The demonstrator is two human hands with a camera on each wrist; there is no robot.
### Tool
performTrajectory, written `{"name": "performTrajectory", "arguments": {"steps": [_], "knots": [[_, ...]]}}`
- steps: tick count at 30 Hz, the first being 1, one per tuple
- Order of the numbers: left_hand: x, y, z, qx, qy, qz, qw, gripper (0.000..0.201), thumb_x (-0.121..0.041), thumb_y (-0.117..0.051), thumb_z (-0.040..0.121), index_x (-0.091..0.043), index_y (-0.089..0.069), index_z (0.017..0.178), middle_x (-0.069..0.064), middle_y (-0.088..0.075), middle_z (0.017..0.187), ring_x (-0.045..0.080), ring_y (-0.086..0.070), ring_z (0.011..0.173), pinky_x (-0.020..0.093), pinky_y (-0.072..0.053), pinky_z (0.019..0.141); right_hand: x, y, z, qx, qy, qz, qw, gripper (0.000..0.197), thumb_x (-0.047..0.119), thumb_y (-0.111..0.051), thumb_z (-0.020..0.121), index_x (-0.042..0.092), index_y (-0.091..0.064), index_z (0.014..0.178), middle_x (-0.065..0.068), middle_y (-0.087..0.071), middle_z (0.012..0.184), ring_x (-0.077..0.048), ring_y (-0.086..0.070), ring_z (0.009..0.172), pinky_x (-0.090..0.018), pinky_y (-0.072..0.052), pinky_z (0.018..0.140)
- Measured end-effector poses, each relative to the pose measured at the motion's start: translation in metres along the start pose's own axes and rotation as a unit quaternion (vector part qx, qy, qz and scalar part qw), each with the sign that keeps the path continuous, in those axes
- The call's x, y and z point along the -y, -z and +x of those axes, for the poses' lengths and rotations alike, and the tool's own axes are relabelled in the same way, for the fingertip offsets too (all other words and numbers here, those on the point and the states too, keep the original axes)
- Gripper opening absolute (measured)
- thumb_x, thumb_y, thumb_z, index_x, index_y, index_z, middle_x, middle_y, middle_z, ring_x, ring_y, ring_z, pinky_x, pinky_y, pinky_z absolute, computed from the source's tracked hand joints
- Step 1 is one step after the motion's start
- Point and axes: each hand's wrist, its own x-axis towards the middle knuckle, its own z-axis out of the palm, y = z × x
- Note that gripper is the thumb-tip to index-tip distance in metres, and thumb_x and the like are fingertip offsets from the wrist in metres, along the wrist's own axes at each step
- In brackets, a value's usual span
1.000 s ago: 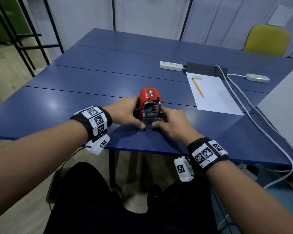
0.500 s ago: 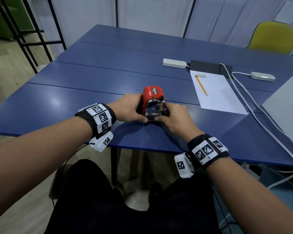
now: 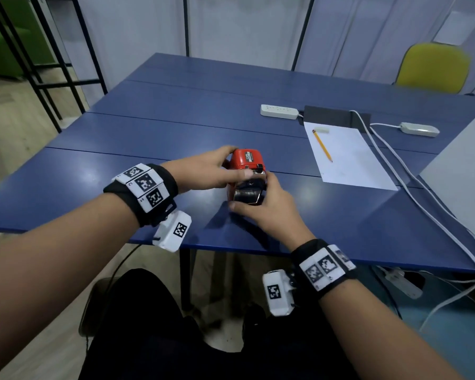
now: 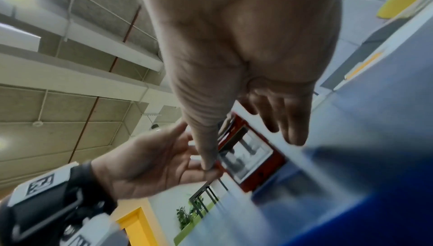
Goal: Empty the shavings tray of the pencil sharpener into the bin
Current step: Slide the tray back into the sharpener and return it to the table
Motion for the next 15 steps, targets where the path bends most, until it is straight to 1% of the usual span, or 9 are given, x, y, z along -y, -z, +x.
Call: {"name": "performTrajectory", "arguments": {"steps": [1, 3, 4, 5, 7, 10, 12, 14, 15], "knots": [[-0.001, -0.003, 0.002, -0.015, 0.005, -0.011, 1.0, 0.08, -0.066, -0.074, 0.085, -0.03, -0.048, 0.152, 0.0, -0.07, 0.132, 0.02, -0.071, 0.12, 0.047, -0.058, 0.106, 0.002, -0.009, 0.001, -0.027, -0.008, 0.016, 0.999, 0.091, 0.056, -0.093, 0.068, 0.03, -0.049, 0.143, 0.014, -0.071, 0.125, -0.012, -0.07, 0.112, -0.033, -0.058, 0.096], [-0.003, -0.008, 0.006, -0.04, 0.01, 0.007, 0.999, 0.087, -0.082, -0.068, 0.076, -0.031, -0.053, 0.145, 0.001, -0.074, 0.125, 0.022, -0.073, 0.116, 0.05, -0.058, 0.104, 0.002, -0.023, 0.005, -0.088, -0.023, 0.041, 0.995, 0.086, 0.061, -0.092, 0.065, 0.031, -0.051, 0.134, 0.013, -0.074, 0.118, -0.014, -0.074, 0.106, -0.04, -0.062, 0.092], [-0.002, -0.01, 0.007, -0.048, 0.009, 0.026, 0.998, 0.09, -0.086, -0.064, 0.074, -0.03, -0.054, 0.144, 0.0, -0.074, 0.123, 0.022, -0.073, 0.114, 0.049, -0.058, 0.103, 0.001, -0.026, 0.007, -0.113, -0.026, 0.043, 0.992, 0.082, 0.062, -0.091, 0.064, 0.032, -0.052, 0.13, 0.012, -0.075, 0.114, -0.016, -0.075, 0.103, -0.042, -0.063, 0.09], [-0.005, -0.013, 0.007, -0.053, 0.006, 0.047, 0.997, 0.089, -0.087, -0.06, 0.076, -0.029, -0.054, 0.143, 0.0, -0.073, 0.123, 0.021, -0.073, 0.113, 0.048, -0.058, 0.103, -0.001, -0.028, 0.009, -0.132, -0.027, 0.039, 0.99, 0.077, 0.061, -0.089, 0.065, 0.033, -0.052, 0.126, 0.011, -0.076, 0.11, -0.018, -0.076, 0.101, -0.043, -0.063, 0.088], [-0.008, -0.018, 0.006, -0.059, -0.007, 0.085, 0.995, 0.08, -0.081, -0.055, 0.086, -0.027, -0.052, 0.146, -0.002, -0.072, 0.126, 0.019, -0.071, 0.113, 0.044, -0.056, 0.103, -0.004, -0.028, 0.01, -0.15, -0.023, 0.023, 0.988, 0.071, 0.06, -0.087, 0.067, 0.035, -0.052, 0.123, 0.01, -0.077, 0.107, -0.021, -0.076, 0.101, -0.044, -0.063, 0.086], [-0.011, -0.022, 0.006, -0.071, -0.019, 0.109, 0.991, 0.072, -0.073, -0.053, 0.095, -0.027, -0.05, 0.149, -0.003, -0.07, 0.13, 0.018, -0.069, 0.112, 0.039, -0.055, 0.102, -0.006, -0.026, 0.01, -0.164, -0.021, 0.005, 0.986, 0.066, 0.059, -0.086, 0.068, 0.037, -0.053, 0.121, 0.009, -0.078, 0.106, -0.023, -0.076, 0.101, -0.044, -0.063, 0.086], [-0.011, -0.022, 0.007, -0.076, -0.024, 0.105, 0.991, 0.07, -0.071, -0.054, 0.095, -0.026, -0.051, 0.149, -0.003, -0.07, 0.128, 0.017, -0.07, 0.107, 0.037, -0.055, 0.099, -0.008, -0.025, 0.011, -0.167, -0.021, 0.004, 0.986, 0.067, 0.058, -0.087, 0.069, 0.035, -0.055, 0.123, 0.008, -0.078, 0.107, -0.022, -0.076, 0.101, -0.043, -0.064, 0.086], [-0.013, -0.021, 0.006, -0.071, -0.03, 0.095, 0.993, 0.066, -0.068, -0.053, 0.098, -0.025, -0.053, 0.147, -0.002, -0.071, 0.123, 0.01, -0.068, 0.096, 0.031, -0.054, 0.092, -0.01, -0.023, 0.012, -0.17, -0.022, 0.008, 0.985, 0.07, 0.062, -0.086, 0.067, 0.034, -0.056, 0.124, 0.009, -0.078, 0.106, -0.02, -0.077, 0.1, -0.043, -0.064, 0.086], [-0.014, -0.02, 0.004, -0.068, -0.031, 0.08, 0.994, 0.064, -0.067, -0.052, 0.1, -0.024, -0.055, 0.147, -0.001, -0.071, 0.123, 0.009, -0.068, 0.094, 0.03, -0.054, 0.091, -0.011, -0.022, 0.013, -0.171, -0.022, 0.009, 0.985, 0.071, 0.063, -0.085, 0.066, 0.034, -0.057, 0.124, 0.01, -0.078, 0.105, -0.018, -0.077, 0.099, -0.042, -0.064, 0.086]]}}
